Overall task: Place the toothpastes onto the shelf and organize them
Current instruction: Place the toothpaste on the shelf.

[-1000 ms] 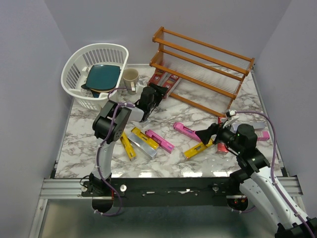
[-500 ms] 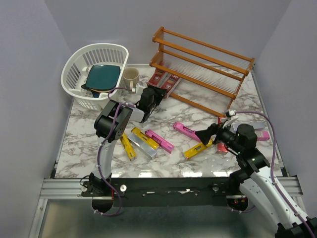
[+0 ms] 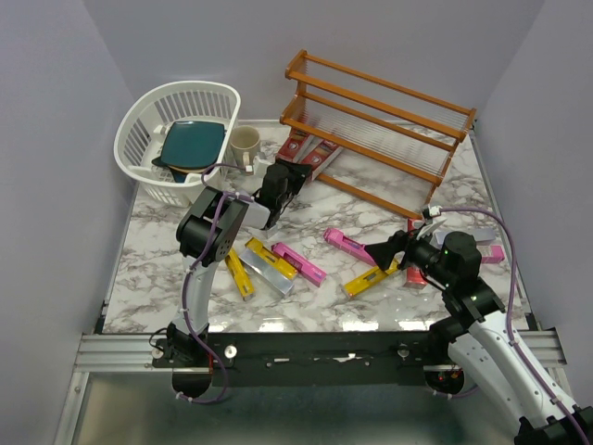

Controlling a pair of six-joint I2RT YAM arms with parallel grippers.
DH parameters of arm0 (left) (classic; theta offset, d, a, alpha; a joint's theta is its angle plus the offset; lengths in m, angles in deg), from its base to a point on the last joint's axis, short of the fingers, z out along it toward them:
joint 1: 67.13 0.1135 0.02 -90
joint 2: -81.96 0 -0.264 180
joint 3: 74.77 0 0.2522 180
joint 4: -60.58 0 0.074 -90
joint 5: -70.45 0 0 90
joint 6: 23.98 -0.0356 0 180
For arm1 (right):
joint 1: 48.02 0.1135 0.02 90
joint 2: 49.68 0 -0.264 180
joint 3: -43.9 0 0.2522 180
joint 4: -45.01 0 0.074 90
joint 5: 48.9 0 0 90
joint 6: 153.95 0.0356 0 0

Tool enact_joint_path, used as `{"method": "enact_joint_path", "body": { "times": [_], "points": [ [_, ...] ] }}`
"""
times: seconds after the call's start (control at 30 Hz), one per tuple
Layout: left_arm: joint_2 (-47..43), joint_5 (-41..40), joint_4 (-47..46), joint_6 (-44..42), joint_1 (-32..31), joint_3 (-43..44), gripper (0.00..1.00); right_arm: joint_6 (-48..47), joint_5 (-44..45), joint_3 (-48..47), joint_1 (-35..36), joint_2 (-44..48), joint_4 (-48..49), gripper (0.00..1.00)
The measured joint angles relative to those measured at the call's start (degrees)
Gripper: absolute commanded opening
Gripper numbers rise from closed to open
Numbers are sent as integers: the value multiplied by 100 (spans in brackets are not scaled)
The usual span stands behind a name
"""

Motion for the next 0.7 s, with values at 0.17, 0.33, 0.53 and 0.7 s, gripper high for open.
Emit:
{"method": "enact_joint_path", "body": {
  "times": [0.17,0.33,0.53,0.7],
  "points": [
    [0,-2,-334,133,0,-79,39,0,0,0,0,0,0,100],
    [0,-17,-737,240,0,-282,38,0,0,2,0,-2,2,100],
    [2,-83,-1014,317,0,-358,38,0,0,4,0,-28,2,100],
    [2,-280,-1097,389,0,-400,38,0,0,4,0,-28,4,100]
  ]
}}
